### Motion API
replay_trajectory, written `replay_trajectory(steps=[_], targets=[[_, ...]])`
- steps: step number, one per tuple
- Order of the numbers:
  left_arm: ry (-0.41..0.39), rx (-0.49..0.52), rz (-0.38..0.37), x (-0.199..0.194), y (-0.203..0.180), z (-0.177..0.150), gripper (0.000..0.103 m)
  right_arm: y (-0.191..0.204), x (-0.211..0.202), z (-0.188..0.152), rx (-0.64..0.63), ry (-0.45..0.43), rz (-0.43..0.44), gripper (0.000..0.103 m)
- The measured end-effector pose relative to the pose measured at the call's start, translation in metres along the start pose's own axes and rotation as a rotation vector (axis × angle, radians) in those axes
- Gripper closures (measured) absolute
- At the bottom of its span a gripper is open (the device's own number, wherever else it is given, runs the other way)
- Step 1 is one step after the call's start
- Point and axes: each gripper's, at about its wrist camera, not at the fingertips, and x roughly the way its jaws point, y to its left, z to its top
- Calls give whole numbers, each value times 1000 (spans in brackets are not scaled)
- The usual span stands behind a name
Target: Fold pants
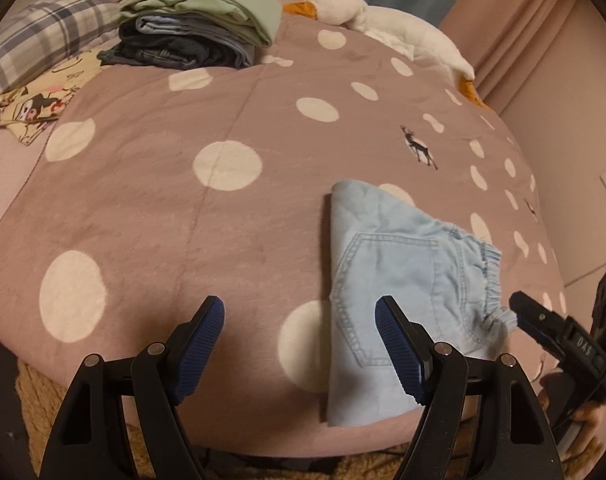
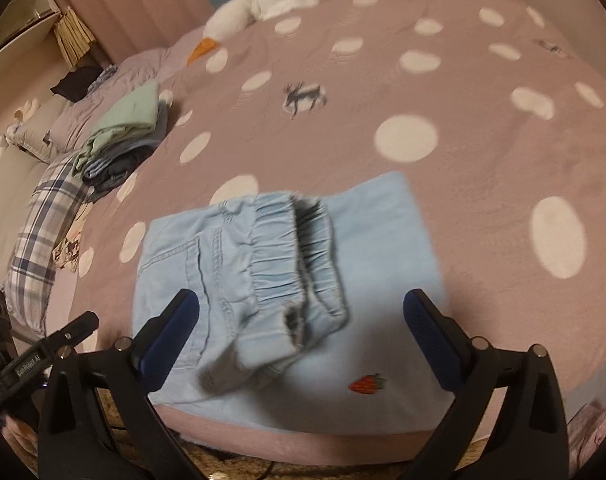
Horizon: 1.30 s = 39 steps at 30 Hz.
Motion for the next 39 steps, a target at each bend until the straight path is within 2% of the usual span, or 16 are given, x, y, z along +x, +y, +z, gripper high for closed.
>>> replay_trajectory(steps=[6, 11, 15, 16, 17, 18, 19, 20, 21, 23, 26, 28, 30, 33, 36, 39], targets=[[15, -7, 16, 1, 12, -3, 26, 11, -15, 7, -12, -57, 54, 1], [29, -22, 5, 5, 17, -5, 26, 6, 14, 7, 14, 23, 68, 1], [35, -27, -2, 7, 20, -4, 26, -9, 50, -2, 63, 103, 53, 15], [34, -29, -6, 7, 21, -4, 26, -10, 51, -3, 62, 91, 55, 16], [35, -33, -13, 8, 21, -3, 26, -9, 51, -4, 54, 71, 59, 26], [34, -35, -21, 9, 22, -2, 26, -7, 50, -4, 47, 68, 78, 54], [33, -36, -30, 10, 21, 0, 26, -6, 51, -3, 49, 80, 120, 65], [32, -35, -38, 11, 20, 2, 26, -5, 52, -1, 60, 100, 168, 70], [25, -27, -50, 12, 17, 4, 26, -4, 50, 0, 62, 104, 168, 74], [11, 1, -83, 13, 9, 11, 27, 2, 33, 3, 47, 72, 173, 76], [27, 27, -143, 19, -4, 21, 43, 3, -4, 6, 60, -10, 196, 76], [45, 47, -178, 28, -15, 30, 54, -2, -27, 7, 60, -65, 156, 76], [63, 73, -200, 40, -27, 37, 57, -8, -37, 5, 33, -96, 83, 76], [106, 106, -232, 63, -47, 44, 59, -27, -22, 1, 31, -50, -18, 75], [157, 145, -175, 90, -59, 43, 59, -42, -1, -8, 53, 12, -72, 73], [198, 166, -146, 104, -58, 33, 59, -49, 7, -13, 67, 1, -93, 69]])
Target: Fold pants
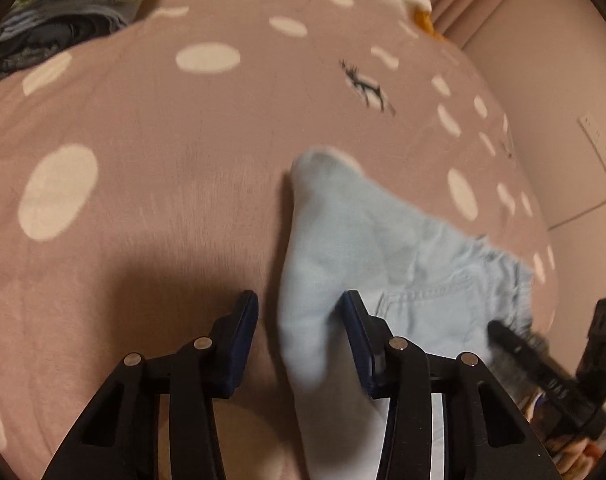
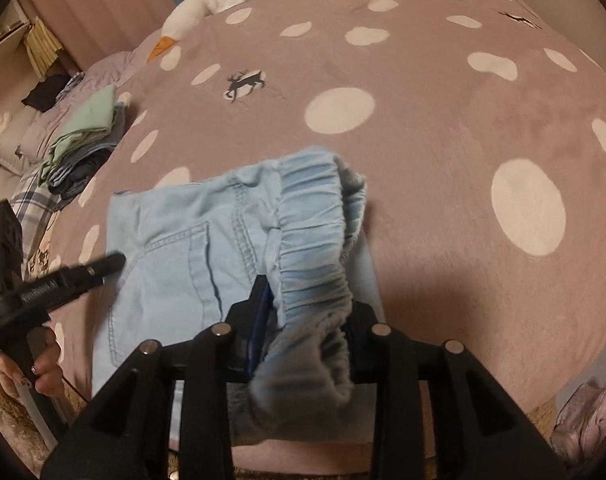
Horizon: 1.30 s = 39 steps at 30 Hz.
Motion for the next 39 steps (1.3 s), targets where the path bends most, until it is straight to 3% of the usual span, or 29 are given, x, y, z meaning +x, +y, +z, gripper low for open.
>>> replay_trajectory(steps=[15, 34, 37, 39], targets=[[24, -73, -90, -26, 10, -48, 59, -4, 4, -5, 9, -9, -15, 62], [54, -53, -98, -34, 6, -80, 59, -7, -8, -19, -8, -8, -61, 53], [54, -57, -94, -33, 4, -81, 58, -10, -10, -22, -4, -8, -76, 44], [54, -55, -92, -32, 3, -81, 58, -14, -10, -25, 11, -1, -70, 44]])
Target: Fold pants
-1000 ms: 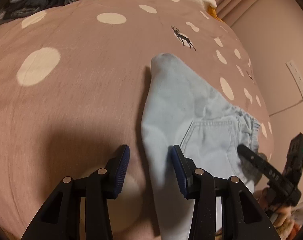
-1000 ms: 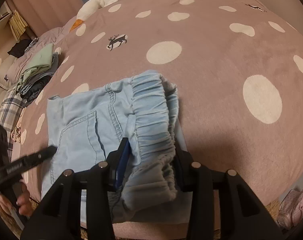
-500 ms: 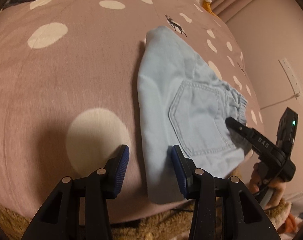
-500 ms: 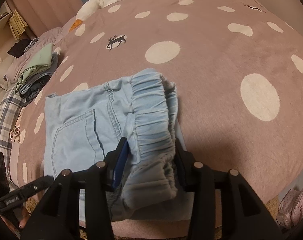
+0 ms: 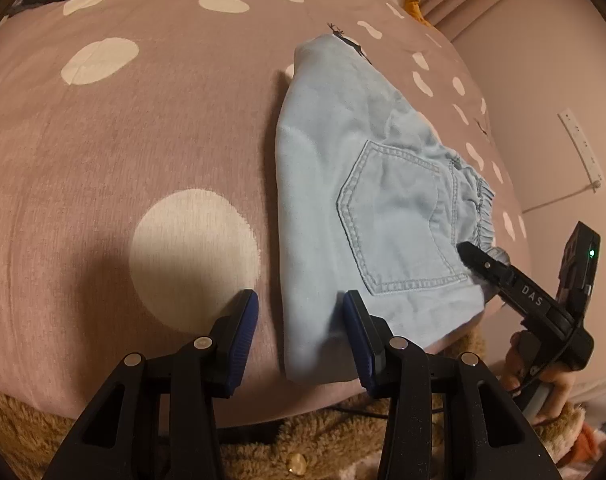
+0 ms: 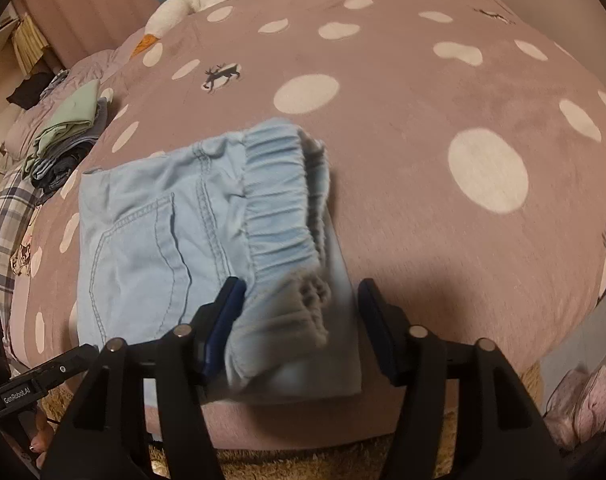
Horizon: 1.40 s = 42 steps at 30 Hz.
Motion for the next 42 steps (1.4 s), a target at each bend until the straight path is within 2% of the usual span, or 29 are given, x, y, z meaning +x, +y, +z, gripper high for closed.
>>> replay_trajectory(steps=[13, 30, 42], targets=[[20, -2, -5, 1, 0, -6, 55, -3, -4, -9, 17, 5, 22, 42], [8, -4, 6, 1, -2, -10, 51, -5, 1, -11, 16, 9, 14, 39], [8, 20, 8, 2, -6, -12, 44, -4, 3, -11, 20, 13, 8, 36]])
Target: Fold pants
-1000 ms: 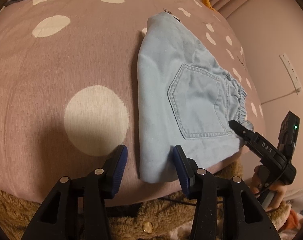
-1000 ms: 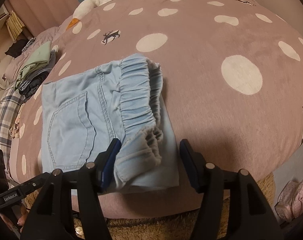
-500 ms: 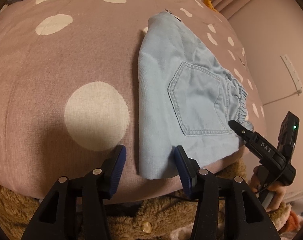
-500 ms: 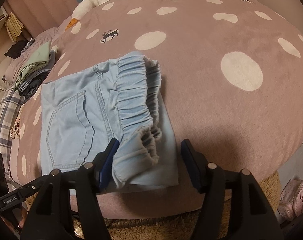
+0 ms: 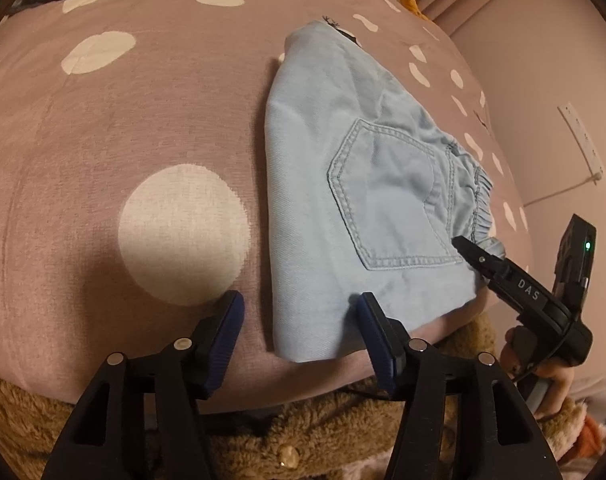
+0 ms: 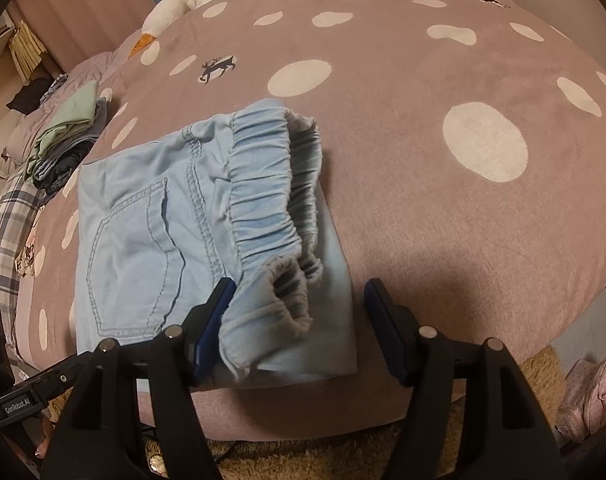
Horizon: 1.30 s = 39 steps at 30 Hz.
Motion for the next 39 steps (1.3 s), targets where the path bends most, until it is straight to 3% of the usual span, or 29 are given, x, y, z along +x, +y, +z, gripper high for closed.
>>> replay_trajectory(steps=[9, 12, 13, 15, 16, 19, 24, 26, 27, 28, 29, 31, 36, 39], targets=[[26, 0, -27, -8, -4, 5, 41, 1, -1, 3, -8, 11, -4, 33], [-27, 37, -46, -26, -12, 12, 40, 2, -9, 9, -21, 9, -4, 26], [-58, 53, -45, -33, -14, 15, 33, 1, -14, 12, -22, -5, -1, 23], [-128, 88, -39, -44, -17, 23, 17, 0, -24, 17, -19, -44, 9, 7], [-146, 104, -23, -43, -17, 28, 16, -2, -28, 21, -19, -63, 25, 4], [-126, 86, -9, -26, -11, 41, 16, -2, -23, 28, -25, -64, 32, 3], [-21, -21, -108, 21, 5, 53, 20, -2, 13, 28, 0, 46, 142, 10], [-53, -23, -117, 25, 4, 55, 21, -1, 22, 26, -1, 32, 152, 13], [-52, -9, -119, 26, 1, 57, 26, 2, 23, 26, -10, 22, 149, 22], [-44, -3, -112, 29, -2, 60, 41, 5, 23, 27, -19, 17, 149, 29], [-42, -4, -106, 31, -4, 62, 47, 9, 26, 29, -22, 18, 162, 39], [-40, -7, -92, 36, -7, 65, 63, 13, 30, 31, -26, 24, 181, 46], [-76, -18, -100, 20, -14, 61, 85, 29, 16, 31, -68, -12, 155, 69], [-123, 20, -119, -5, -23, 64, 86, 43, -1, 37, -102, -54, 149, 70]])
